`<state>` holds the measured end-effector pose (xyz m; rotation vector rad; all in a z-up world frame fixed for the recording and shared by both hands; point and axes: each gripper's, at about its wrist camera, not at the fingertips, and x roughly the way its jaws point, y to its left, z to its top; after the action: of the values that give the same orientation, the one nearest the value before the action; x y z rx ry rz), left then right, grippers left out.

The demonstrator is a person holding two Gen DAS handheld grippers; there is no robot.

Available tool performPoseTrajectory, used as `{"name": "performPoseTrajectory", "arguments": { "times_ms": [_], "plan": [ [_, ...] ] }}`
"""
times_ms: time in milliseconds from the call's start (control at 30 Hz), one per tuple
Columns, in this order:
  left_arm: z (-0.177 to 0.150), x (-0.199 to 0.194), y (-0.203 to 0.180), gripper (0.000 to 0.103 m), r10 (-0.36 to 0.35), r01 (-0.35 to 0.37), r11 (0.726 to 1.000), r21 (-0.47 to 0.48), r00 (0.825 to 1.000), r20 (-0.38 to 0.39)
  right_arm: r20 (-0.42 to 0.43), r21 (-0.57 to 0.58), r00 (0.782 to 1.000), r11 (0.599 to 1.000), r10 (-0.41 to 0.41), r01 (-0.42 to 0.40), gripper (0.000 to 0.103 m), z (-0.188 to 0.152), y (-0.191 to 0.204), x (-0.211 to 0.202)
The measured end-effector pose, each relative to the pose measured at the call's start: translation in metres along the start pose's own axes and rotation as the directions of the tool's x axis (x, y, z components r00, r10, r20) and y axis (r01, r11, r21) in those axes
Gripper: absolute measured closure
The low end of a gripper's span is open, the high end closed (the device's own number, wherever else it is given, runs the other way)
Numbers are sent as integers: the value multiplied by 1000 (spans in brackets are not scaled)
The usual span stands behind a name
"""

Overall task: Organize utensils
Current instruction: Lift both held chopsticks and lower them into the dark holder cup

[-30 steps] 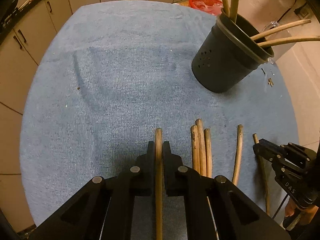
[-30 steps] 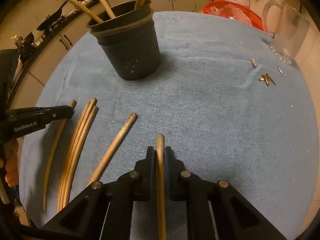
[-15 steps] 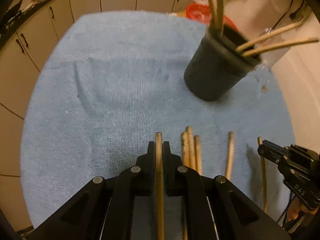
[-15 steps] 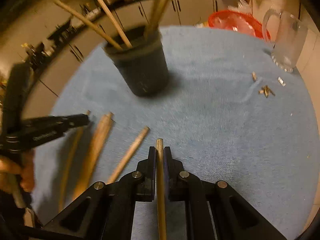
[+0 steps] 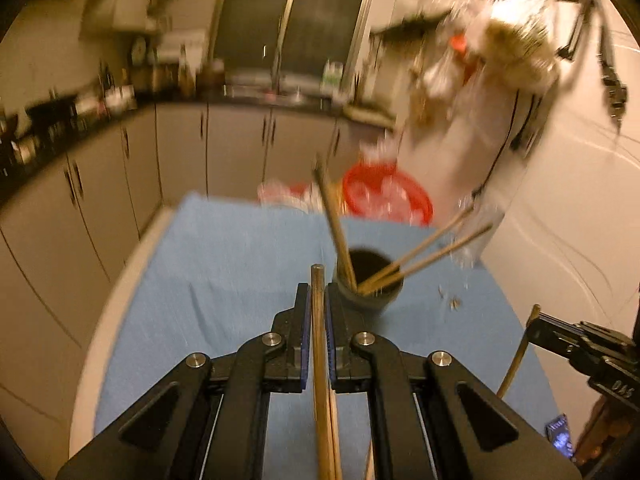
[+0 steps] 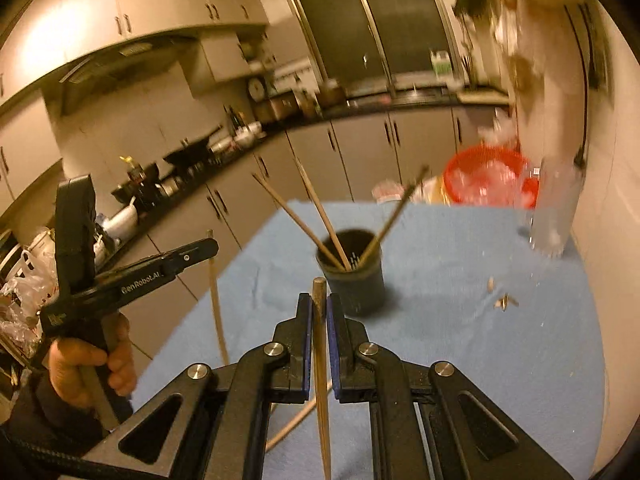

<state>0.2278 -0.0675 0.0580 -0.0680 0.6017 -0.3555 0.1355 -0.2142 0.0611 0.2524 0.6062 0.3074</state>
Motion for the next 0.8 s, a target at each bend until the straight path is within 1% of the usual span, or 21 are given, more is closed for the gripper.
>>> {"name": "performPoseTrajectory", "arguments": {
  "times_ms": [67, 133, 267, 400, 467, 600, 800],
  "plan": [
    [1, -12, -2, 97, 11, -12, 1000, 7, 999, 46, 25, -13, 1000, 1000, -2, 3, 96, 3, 3, -4],
    [-3, -17, -2, 97, 14, -14, 1000, 4, 997, 80, 30, -14, 1000, 1000, -5, 5, 96, 2, 5, -6],
    [-1, -28, -6, 97, 23, -23, 1000, -1, 991, 134, 44, -11, 999, 1000, -13, 14, 96, 2, 4, -9],
    [-1, -39, -6, 97, 22, -20, 1000, -12, 982, 187, 85, -11, 996, 1000, -25, 26, 96, -3, 2, -17],
    [-4, -41, -5, 97, 20, -18, 1000, -14, 982, 189, 107, -8, 994, 999, -30, 31, 96, -9, 2, -20],
    [-12, -35, -4, 97, 13, -10, 1000, -19, 987, 162, 136, -20, 990, 999, -42, 45, 96, -16, 3, -28],
    [-20, -33, -4, 97, 6, -3, 1000, -22, 991, 134, 127, -17, 991, 999, -38, 41, 96, -18, 4, -45]
  ]
}}
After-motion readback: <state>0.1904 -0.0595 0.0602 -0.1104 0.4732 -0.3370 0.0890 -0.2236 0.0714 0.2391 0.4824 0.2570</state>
